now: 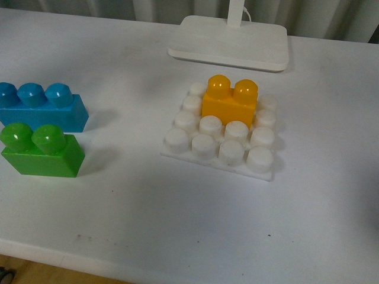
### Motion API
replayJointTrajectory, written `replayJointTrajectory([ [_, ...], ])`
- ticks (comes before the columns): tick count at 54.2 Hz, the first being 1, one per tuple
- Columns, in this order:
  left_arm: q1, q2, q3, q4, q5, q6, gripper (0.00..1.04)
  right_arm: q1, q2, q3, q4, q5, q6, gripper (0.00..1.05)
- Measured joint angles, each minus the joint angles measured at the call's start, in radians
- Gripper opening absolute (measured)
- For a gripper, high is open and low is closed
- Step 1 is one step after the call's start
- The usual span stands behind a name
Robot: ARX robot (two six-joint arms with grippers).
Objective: Insert yellow block into base center
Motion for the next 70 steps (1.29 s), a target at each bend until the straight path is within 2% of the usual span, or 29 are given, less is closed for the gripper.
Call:
replayJointTrajectory([
  [11, 0.051, -0.278, -0.344, 0.357, -0.055, -0.166, 0.98, 0.0, 0.0, 0.0, 0.0, 0.0, 0.0, 0.96],
  [18, 0.047, -0.471, -0.554, 0.513, -0.197, -0.301, 0.98, 0.0, 0.0, 0.0, 0.0, 0.0, 0.0, 0.96],
  [26, 0.045, -0.673, -0.737, 0.535, -0.349, -0.526, 0.98, 0.0, 0.0, 0.0, 0.0, 0.0, 0.0, 0.96],
  [33, 0.1, -0.866, -0.847, 0.46, -0.439, -0.79, 0.98, 0.0, 0.0, 0.0, 0.0, 0.0, 0.0, 0.96],
  [41, 0.167, -1.039, -0.926, 0.388, -0.426, -1.1, 0.98, 0.0, 0.0, 0.0, 0.0, 0.0, 0.0, 0.96],
  [46, 0.167, -1.042, -0.926, 0.387, -0.428, -1.161, 0.98, 0.0, 0.0, 0.0, 0.0, 0.0, 0.0, 0.96],
  [49, 0.165, -1.05, -0.937, 0.38, -0.495, -1.186, 0.88, 0.0, 0.0, 0.0, 0.0, 0.0, 0.0, 0.96],
  [52, 0.179, -1.071, -0.964, 0.38, -0.497, -1.196, 0.79, 0.0, 0.0, 0.0, 0.0, 0.0, 0.0, 0.96],
  [63, 0.249, -1.157, -1.067, 0.386, -0.441, -1.21, 0.43, 0.0, 0.0, 0.0, 0.0, 0.0, 0.0, 0.96],
  [67, 0.277, -1.194, -1.104, 0.388, -0.412, -1.212, 0.25, 0.0, 0.0, 0.0, 0.0, 0.0, 0.0, 0.96],
  [70, 0.298, -1.213, -1.12, 0.387, -0.381, -1.213, 0.16, 0.0, 0.0, 0.0, 0.0, 0.0, 0.0, 0.96],
])
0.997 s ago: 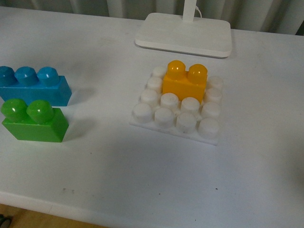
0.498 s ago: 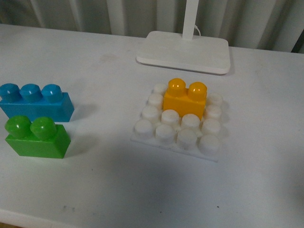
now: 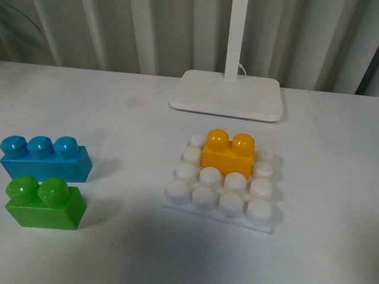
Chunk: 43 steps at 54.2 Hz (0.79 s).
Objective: Insert yellow block into base center
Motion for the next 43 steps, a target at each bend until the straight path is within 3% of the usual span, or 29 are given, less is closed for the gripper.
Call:
replayJointTrajectory([
  [3, 0.069, -0.027, -0.02, -0.003, 0.079, -0.003, 0.03, 0.0, 0.0, 0.0, 0.0, 0.0, 0.0, 0.96],
  [8, 0.102, -0.056, -0.041, -0.008, 0.078, -0.008, 0.04, 0.0, 0.0, 0.0, 0.0, 0.0, 0.0, 0.96],
  [43, 0.104, -0.225, -0.138, -0.074, 0.092, -0.008, 0.04, 0.0, 0.0, 0.0, 0.0, 0.0, 0.0, 0.96],
])
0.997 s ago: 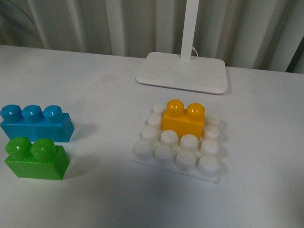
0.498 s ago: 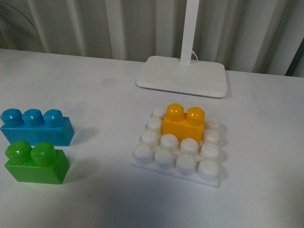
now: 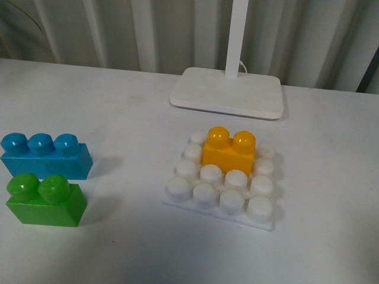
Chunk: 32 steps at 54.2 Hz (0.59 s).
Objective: Insert yellow block into base center
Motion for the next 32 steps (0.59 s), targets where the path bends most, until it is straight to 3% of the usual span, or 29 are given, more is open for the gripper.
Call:
replayJointTrajectory([
  [6, 0.0, -0.132, -0.003, -0.154, 0.002, -0.002, 0.04, 0.0, 0.0, 0.0, 0.0, 0.0, 0.0, 0.96],
  [26, 0.0, -0.175, -0.003, -0.17, 0.0, -0.002, 0.04, 0.0, 0.0, 0.0, -0.001, 0.0, 0.0, 0.96],
  [32, 0.0, -0.175, -0.003, -0.17, 0.0, -0.003, 0.22, 0.0, 0.0, 0.0, -0.001, 0.0, 0.0, 0.96],
])
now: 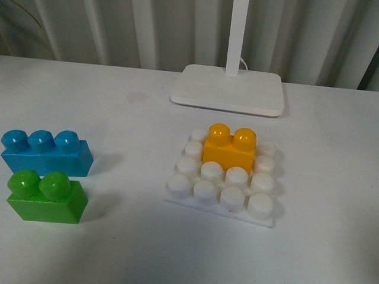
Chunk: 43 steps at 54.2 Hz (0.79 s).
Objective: Insert yellow block into base center
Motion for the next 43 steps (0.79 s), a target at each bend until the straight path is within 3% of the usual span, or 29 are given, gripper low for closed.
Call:
replayJointTrajectory([
  [9, 0.0, 0.0, 0.0, 0.0, 0.0, 0.0, 0.56, 0.0, 0.0, 0.0, 0.0, 0.0, 0.0, 0.96],
  [23, 0.0, 0.0, 0.0, 0.0, 0.0, 0.001, 1.0, 0.0, 0.0, 0.0, 0.0, 0.0, 0.0, 0.96],
  [43, 0.0, 0.0, 0.0, 0.0, 0.0, 0.0, 0.98, 0.0, 0.0, 0.0, 0.0, 0.0, 0.0, 0.96],
])
